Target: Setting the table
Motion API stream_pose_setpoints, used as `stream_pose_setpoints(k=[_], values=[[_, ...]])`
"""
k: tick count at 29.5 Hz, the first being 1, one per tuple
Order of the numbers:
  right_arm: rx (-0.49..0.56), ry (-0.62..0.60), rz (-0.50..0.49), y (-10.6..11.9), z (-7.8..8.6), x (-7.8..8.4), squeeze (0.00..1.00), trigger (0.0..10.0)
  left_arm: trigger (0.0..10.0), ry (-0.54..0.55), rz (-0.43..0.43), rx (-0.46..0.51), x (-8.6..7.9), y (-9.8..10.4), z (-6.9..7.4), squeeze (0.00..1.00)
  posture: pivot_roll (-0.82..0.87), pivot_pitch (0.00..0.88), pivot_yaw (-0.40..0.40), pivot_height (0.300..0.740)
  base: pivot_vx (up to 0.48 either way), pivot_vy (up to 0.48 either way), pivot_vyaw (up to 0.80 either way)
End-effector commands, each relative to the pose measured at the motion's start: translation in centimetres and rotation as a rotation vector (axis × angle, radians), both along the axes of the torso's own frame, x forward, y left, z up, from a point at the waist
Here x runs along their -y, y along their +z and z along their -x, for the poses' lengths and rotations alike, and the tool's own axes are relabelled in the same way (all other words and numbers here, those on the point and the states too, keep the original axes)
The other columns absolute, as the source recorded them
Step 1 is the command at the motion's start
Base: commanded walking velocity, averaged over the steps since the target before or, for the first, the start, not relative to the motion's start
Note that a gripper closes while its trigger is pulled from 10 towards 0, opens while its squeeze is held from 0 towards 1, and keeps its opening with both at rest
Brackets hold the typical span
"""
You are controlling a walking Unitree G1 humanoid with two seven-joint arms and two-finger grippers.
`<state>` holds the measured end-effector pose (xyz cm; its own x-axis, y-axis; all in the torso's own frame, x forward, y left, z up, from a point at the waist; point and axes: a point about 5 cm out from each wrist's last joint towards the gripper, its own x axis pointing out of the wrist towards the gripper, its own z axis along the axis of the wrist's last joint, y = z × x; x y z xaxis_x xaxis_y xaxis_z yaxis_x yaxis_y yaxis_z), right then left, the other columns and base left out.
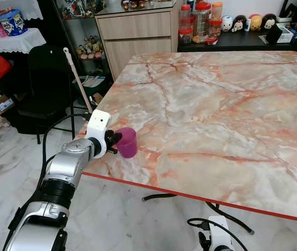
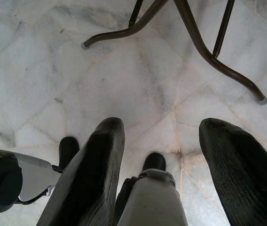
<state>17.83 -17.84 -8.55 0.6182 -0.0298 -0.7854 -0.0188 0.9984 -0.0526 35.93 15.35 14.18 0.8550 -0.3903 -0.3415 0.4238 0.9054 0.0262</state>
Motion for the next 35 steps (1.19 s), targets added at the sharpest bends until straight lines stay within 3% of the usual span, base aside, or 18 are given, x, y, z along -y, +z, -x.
stream_pose_setpoints(k=[1,15,23,26,29,30,31,33,35], values=[[-0.002,-0.006,-0.016,0.0,-0.1,-0.4,0.00,10.0,0.0,0.003,-0.025,0.000,-0.3,0.1,-0.1,0.00,-0.02,0.000,0.136,0.719,0.000,0.000,0.00],[0.000,-0.009,-0.020,0.1,-0.3,-0.5,0.00,10.0,0.0,-0.030,-0.064,0.003,-0.1,0.1,-0.1,0.00,-0.01,0.000,0.140,0.719,0.000,0.000,0.00],[-0.001,-0.010,-0.020,0.1,-0.3,-0.5,0.00,10.0,0.0,-0.014,-0.043,0.042,-0.1,0.6,-0.3,0.00,-0.01,0.000,0.139,0.719,0.000,0.000,0.00],[-0.001,-0.012,-0.020,0.1,-0.3,-0.5,0.00,10.0,0.0,0.017,0.041,0.127,0.0,1.8,-0.6,0.00,-0.02,0.000,0.137,0.719,0.000,0.000,0.00],[0.000,-0.013,-0.018,0.1,-0.3,-0.4,0.00,10.0,0.0,0.068,0.206,0.257,-0.1,3.9,-0.9,0.00,-0.02,0.000,0.132,0.719,0.000,0.000,0.00],[-0.001,-0.013,-0.017,0.1,-0.3,-0.3,0.00,10.0,3.8,0.085,0.250,0.293,-0.1,4.5,-0.9,0.00,-0.02,0.000,0.130,0.719,0.000,0.000,0.00],[-0.002,-0.013,-0.014,0.1,-0.3,-0.2,0.00,10.0,10.0,0.114,0.305,0.335,-0.3,5.1,-0.9,0.00,-0.02,0.000,0.124,0.719,0.000,0.000,0.00],[-0.003,-0.013,-0.013,0.1,-0.2,-0.2,0.00,10.0,10.0,0.125,0.323,0.350,-0.3,5.2,-0.9,0.00,-0.02,0.000,0.122,0.719,0.000,0.000,0.00],[-0.005,-0.011,-0.004,0.1,-0.2,0.1,0.00,10.0,10.0,0.183,0.398,0.398,-0.4,5.4,-0.9,0.00,-0.02,0.000,0.111,0.719,0.000,0.000,0.00]])
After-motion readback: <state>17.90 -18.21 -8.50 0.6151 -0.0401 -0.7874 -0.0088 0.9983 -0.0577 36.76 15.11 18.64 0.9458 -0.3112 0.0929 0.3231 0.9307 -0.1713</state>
